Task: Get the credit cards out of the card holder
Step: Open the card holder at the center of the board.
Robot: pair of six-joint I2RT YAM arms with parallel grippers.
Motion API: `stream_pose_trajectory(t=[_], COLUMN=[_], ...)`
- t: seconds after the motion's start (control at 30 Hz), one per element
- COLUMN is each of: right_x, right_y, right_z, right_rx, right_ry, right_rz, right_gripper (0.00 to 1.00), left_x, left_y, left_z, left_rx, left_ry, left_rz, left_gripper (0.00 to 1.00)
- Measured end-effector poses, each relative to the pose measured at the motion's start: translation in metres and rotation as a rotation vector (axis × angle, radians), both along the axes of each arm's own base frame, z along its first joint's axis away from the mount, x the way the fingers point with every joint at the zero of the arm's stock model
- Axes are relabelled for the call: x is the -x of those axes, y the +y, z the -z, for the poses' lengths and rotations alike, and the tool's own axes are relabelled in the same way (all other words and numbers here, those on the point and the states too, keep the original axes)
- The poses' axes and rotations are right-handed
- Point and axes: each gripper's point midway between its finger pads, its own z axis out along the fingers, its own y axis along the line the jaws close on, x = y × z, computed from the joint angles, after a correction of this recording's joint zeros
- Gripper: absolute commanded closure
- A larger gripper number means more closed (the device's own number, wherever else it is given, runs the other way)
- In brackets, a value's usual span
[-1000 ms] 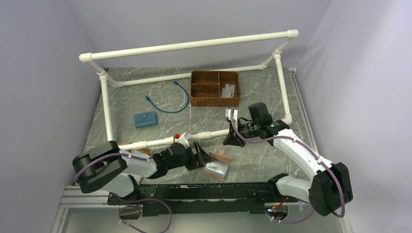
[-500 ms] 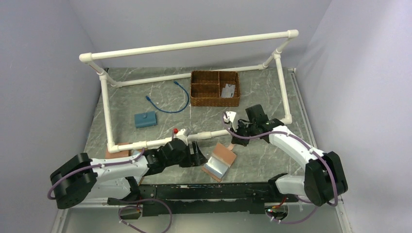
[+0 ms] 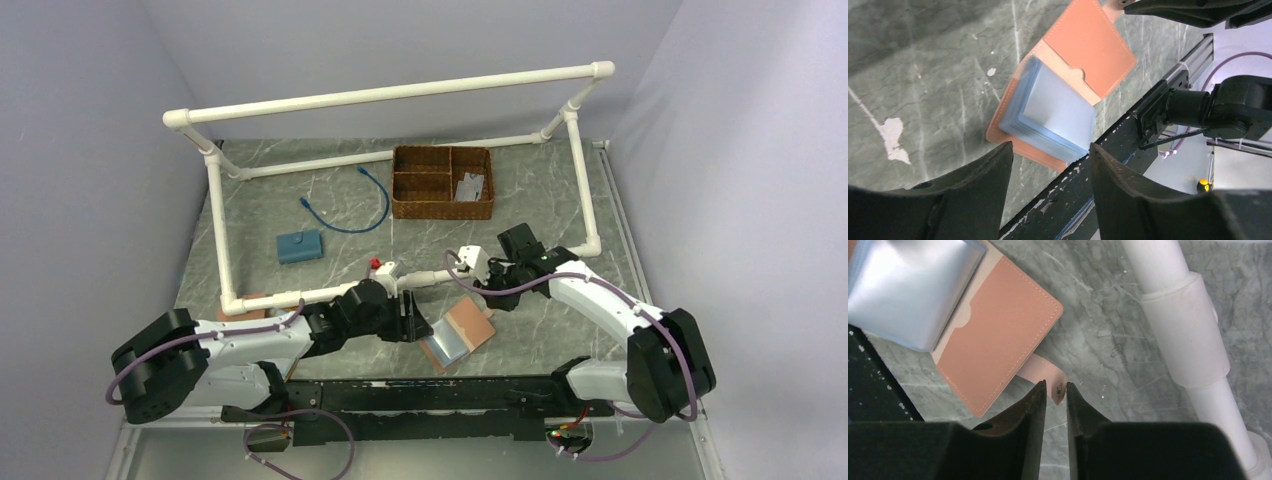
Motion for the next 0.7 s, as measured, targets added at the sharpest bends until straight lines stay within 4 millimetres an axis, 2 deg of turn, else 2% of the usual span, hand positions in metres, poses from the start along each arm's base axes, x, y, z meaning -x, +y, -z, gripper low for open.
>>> stream_pose_trajectory(t=[0.13,0.33,0.5,0.57,0.63,0.7], right_x=[0.006,0.002,0.004,0.007,0.011,0.018], right_y=[0.001,0.005,0.009,0.013,0.017,0.023], right_z=[-0.007,-0.030,-0.051,-0.059,-0.067,-0.074], right_rx=[-0.036,-0.126,-0.213,-0.257,-0.302,-0.351], right_ry=[0.025,0.014,0.005,0.008,0.016,0.041], right_rz=[0.009,0.029,0.025,0.012,-0.009,-0.039], right_gripper=[0.63,0.57,0.57,0.57,0.58,0.68], left_x=[0.001,-0.004,-0.006,-0.007,-0.011,-0.017], left_y=[-0.010,-0.035,-0.057,-0.065,-0.077,-0.089], left_z=[-0.008,-0.030,-0.021,-0.015,-0.009,0.001], left_rx=[0.040,0.147,0.165,0.162,0.156,0.140], left_ry=[0.000,-0.018,0.023,0.040,0.058,0.078], left_rz=[0.027,0.061,0.099,0.113,0.123,0.130], left_gripper=[0.52,0.58,0.65,0.71,0.79,0.93])
